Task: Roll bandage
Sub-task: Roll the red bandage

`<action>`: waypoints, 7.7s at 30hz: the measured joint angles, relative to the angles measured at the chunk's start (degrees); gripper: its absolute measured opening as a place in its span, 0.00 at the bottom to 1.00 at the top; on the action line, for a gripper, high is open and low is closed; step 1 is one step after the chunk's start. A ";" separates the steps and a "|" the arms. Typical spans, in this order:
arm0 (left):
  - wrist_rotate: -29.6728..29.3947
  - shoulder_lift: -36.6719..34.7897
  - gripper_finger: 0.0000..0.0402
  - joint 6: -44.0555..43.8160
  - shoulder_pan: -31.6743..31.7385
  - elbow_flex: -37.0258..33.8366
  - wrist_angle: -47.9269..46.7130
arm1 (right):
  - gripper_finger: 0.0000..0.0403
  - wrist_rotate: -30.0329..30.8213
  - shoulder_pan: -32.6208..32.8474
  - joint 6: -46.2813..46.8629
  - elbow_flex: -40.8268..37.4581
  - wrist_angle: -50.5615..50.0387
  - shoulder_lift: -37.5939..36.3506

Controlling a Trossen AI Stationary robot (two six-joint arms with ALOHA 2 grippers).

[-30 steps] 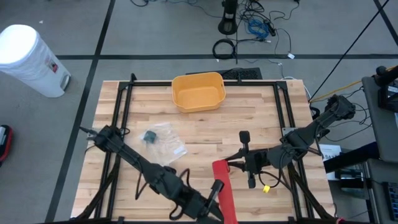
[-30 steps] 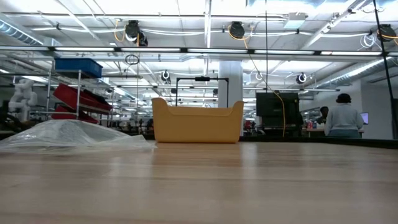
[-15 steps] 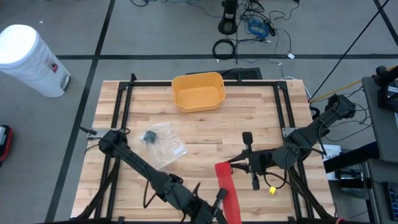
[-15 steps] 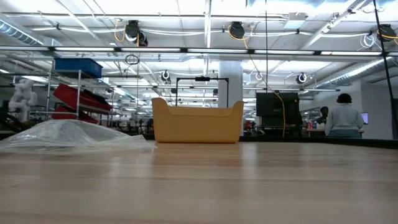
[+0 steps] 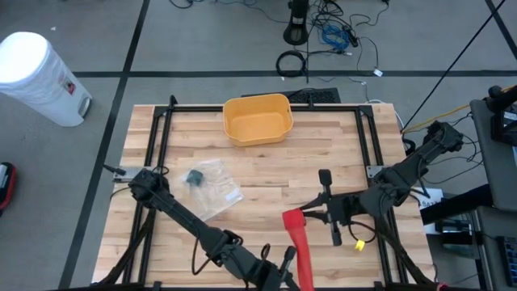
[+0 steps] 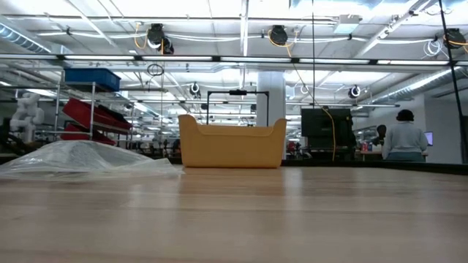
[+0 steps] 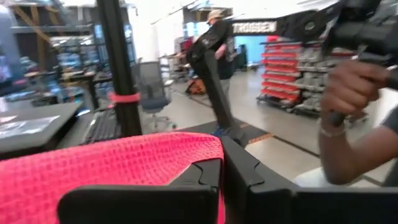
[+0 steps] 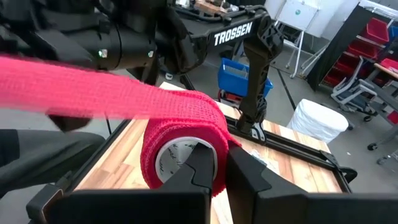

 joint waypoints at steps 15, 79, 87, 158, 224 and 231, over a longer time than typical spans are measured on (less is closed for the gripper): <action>-3.06 0.02 0.49 -1.50 -2.28 -0.04 -5.71 | 0.04 0.56 3.98 -0.72 0.00 -0.34 -3.64; -28.23 -2.12 0.55 78.89 -7.48 -0.04 5.80 | 0.04 -19.73 12.30 -7.64 0.07 17.77 0.44; -25.64 -2.16 0.55 57.79 -7.56 -0.03 16.68 | 0.04 -19.31 12.19 -13.90 0.07 15.43 0.44; -51.28 -2.19 0.44 22.69 -3.02 -0.02 7.07 | 0.04 0.63 11.36 -15.72 0.02 9.05 0.39; -78.34 -7.17 0.05 47.67 -13.60 -0.62 0.83 | 0.44 -12.84 0.58 -0.95 0.07 16.00 14.85; -78.36 -7.17 0.05 48.09 -13.57 -0.61 0.82 | 0.44 -21.12 -1.38 -0.49 0.07 21.91 17.35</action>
